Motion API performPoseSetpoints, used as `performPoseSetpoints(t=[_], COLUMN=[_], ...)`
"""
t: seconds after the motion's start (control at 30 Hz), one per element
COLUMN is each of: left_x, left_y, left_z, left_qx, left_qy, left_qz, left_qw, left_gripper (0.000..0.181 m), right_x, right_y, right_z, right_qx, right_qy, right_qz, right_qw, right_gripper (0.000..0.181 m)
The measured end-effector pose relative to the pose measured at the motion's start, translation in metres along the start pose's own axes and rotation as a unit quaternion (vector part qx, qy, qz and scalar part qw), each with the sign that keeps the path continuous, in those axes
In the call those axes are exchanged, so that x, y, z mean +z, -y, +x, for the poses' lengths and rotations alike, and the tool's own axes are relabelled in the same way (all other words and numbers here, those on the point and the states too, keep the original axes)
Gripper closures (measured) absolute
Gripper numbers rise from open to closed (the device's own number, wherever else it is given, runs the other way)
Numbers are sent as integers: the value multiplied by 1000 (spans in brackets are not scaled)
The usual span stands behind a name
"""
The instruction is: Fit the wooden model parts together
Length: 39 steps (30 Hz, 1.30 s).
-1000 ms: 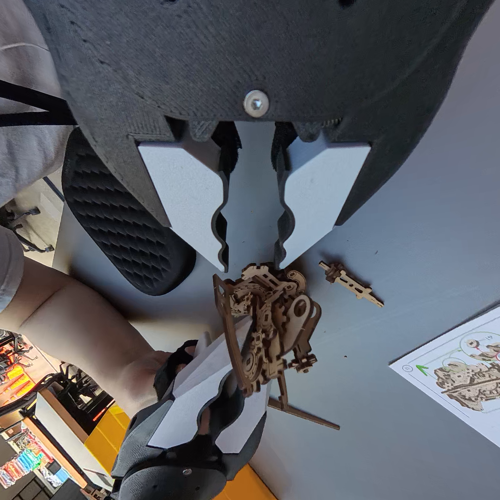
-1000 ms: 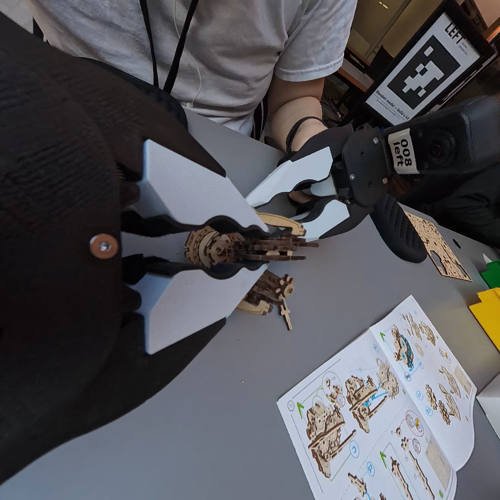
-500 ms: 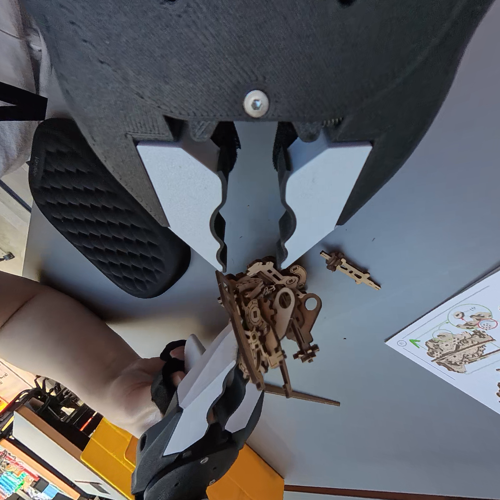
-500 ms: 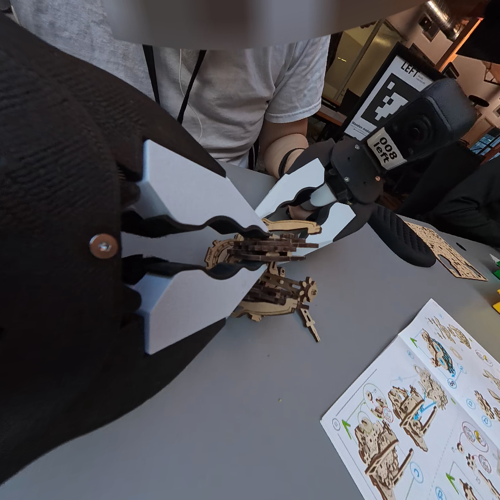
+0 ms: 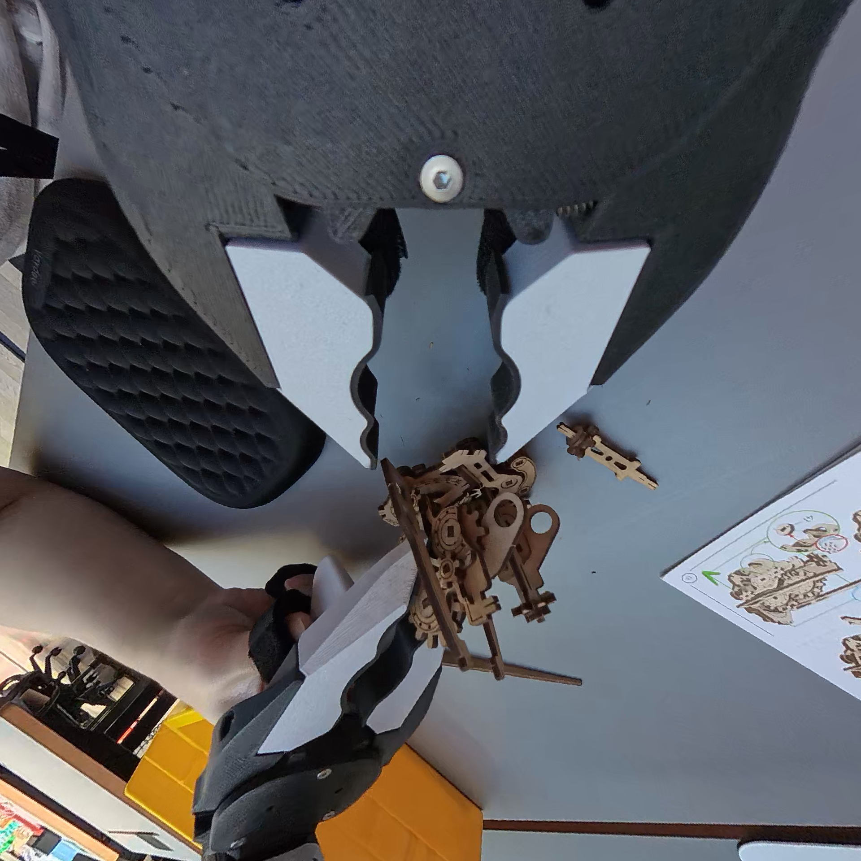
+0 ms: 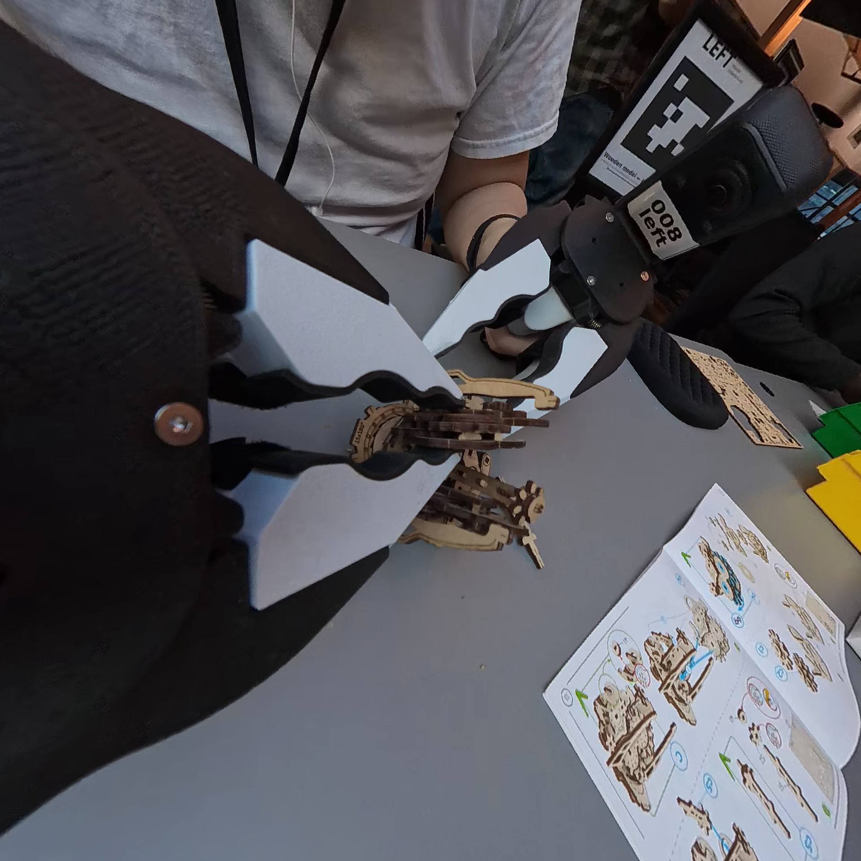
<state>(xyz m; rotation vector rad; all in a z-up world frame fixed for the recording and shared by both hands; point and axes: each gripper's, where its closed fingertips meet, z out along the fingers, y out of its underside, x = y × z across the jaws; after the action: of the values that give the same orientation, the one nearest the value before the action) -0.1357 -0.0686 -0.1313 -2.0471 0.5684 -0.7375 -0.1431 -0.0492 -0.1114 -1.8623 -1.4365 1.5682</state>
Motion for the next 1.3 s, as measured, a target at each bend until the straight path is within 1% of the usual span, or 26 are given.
performPoseSetpoints(t=[0.4,0.63,0.8,0.83,0.93,1.03,1.17,1.3], left_x=[-1,-1,-2,-3,-6,-12,-25,-40], left_y=[5,5,5,5,6,8,10,22], left_z=[-4,-5,-3,-2,-2,-1,-2,-7], left_qx=[-6,-3,-4,-10,-33,-52,-65,-58], left_qy=[19,30,30,24,7,-9,-22,-53], left_qz=[16,18,24,27,34,46,67,93], left_qw=[1000,999,999,999,999,998,995,993], left_gripper=[138,139,138,139,138,138,137,141], right_x=[1,2,0,-1,-3,-4,-7,-6], right_y=[0,2,10,12,13,16,20,23], right_z=[6,6,0,-4,0,-3,3,5], right_qx=[16,22,-11,-16,-19,-23,-20,-11], right_qy=[-87,-78,-72,-60,-68,-54,-61,-55], right_qz=[49,69,100,107,109,124,137,144], right_qw=[995,994,992,992,992,991,989,988], right_gripper=[168,168,168,168,168,168,168,168])
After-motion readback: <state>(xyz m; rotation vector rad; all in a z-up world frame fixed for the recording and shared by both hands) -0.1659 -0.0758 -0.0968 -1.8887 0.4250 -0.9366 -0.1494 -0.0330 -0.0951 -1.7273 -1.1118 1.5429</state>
